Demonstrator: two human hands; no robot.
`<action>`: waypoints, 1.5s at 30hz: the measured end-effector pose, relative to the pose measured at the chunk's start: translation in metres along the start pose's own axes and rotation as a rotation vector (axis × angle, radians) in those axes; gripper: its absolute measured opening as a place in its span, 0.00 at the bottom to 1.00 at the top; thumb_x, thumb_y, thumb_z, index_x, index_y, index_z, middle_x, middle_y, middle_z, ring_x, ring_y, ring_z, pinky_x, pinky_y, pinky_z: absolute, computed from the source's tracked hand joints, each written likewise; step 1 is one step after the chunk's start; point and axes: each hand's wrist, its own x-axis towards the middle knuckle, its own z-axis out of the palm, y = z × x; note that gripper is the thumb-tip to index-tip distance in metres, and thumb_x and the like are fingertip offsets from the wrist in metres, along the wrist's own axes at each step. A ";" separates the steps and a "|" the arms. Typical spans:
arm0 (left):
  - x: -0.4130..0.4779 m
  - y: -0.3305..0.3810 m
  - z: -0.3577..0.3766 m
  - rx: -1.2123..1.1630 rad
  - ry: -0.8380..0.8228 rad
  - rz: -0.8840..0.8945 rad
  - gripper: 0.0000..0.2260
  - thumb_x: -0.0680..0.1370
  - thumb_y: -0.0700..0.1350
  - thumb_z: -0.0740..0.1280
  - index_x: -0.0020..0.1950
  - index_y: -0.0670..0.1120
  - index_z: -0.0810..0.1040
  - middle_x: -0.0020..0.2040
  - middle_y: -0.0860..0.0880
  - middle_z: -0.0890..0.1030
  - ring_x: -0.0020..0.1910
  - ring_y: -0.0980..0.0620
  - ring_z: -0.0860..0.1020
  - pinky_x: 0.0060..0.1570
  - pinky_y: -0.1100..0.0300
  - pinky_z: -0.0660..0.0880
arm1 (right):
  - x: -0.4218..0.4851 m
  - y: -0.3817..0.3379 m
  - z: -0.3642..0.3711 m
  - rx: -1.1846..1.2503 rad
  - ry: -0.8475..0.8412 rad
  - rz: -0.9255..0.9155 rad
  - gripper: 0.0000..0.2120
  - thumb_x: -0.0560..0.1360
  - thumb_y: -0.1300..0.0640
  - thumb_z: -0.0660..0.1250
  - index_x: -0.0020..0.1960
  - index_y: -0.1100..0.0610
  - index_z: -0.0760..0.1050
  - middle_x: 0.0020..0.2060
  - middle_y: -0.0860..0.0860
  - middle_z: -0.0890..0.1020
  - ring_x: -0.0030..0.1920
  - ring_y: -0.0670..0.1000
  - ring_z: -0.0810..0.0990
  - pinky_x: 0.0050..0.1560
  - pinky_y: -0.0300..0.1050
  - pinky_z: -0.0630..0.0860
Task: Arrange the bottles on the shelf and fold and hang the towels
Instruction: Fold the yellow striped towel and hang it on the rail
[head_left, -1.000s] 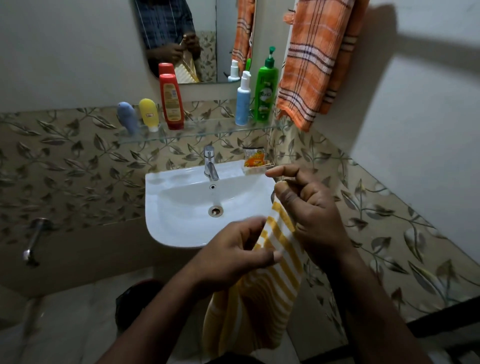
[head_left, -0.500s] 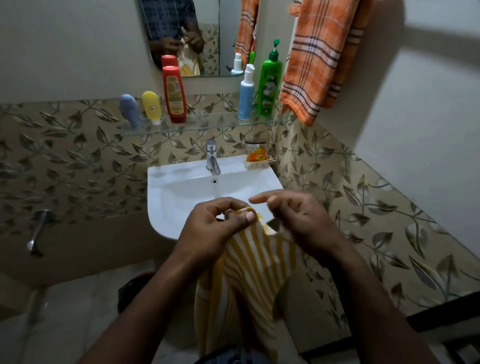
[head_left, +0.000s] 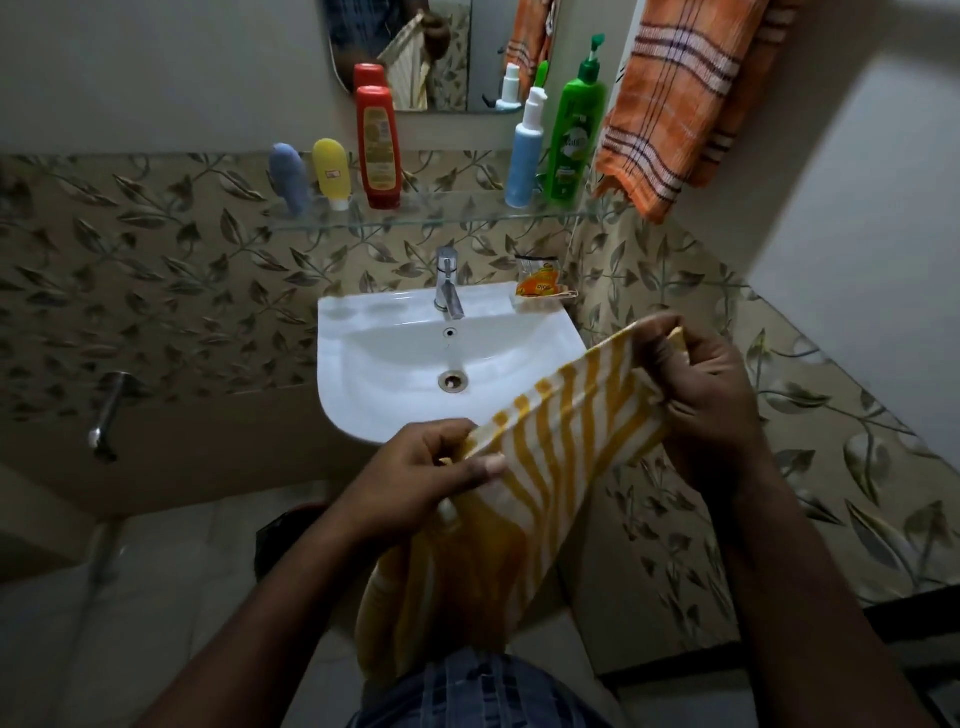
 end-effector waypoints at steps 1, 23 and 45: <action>-0.002 -0.001 0.000 -0.064 0.077 0.012 0.06 0.78 0.44 0.73 0.46 0.41 0.82 0.40 0.47 0.85 0.41 0.50 0.84 0.42 0.57 0.80 | 0.001 0.003 -0.003 -0.067 0.022 0.018 0.10 0.76 0.44 0.69 0.41 0.48 0.82 0.35 0.44 0.81 0.36 0.44 0.78 0.35 0.41 0.78; 0.000 -0.008 -0.004 -0.019 0.178 0.009 0.06 0.78 0.43 0.74 0.44 0.42 0.83 0.38 0.45 0.84 0.38 0.49 0.82 0.41 0.56 0.79 | 0.003 0.027 0.002 -0.253 0.099 -0.012 0.06 0.80 0.51 0.69 0.48 0.52 0.82 0.35 0.42 0.83 0.35 0.40 0.79 0.37 0.36 0.76; 0.005 -0.016 0.000 -0.131 0.352 0.030 0.09 0.74 0.48 0.75 0.48 0.42 0.84 0.45 0.32 0.82 0.42 0.43 0.81 0.37 0.55 0.82 | -0.001 0.056 0.012 -0.340 0.136 0.035 0.02 0.81 0.52 0.70 0.52 0.48 0.81 0.41 0.39 0.84 0.40 0.41 0.81 0.43 0.45 0.81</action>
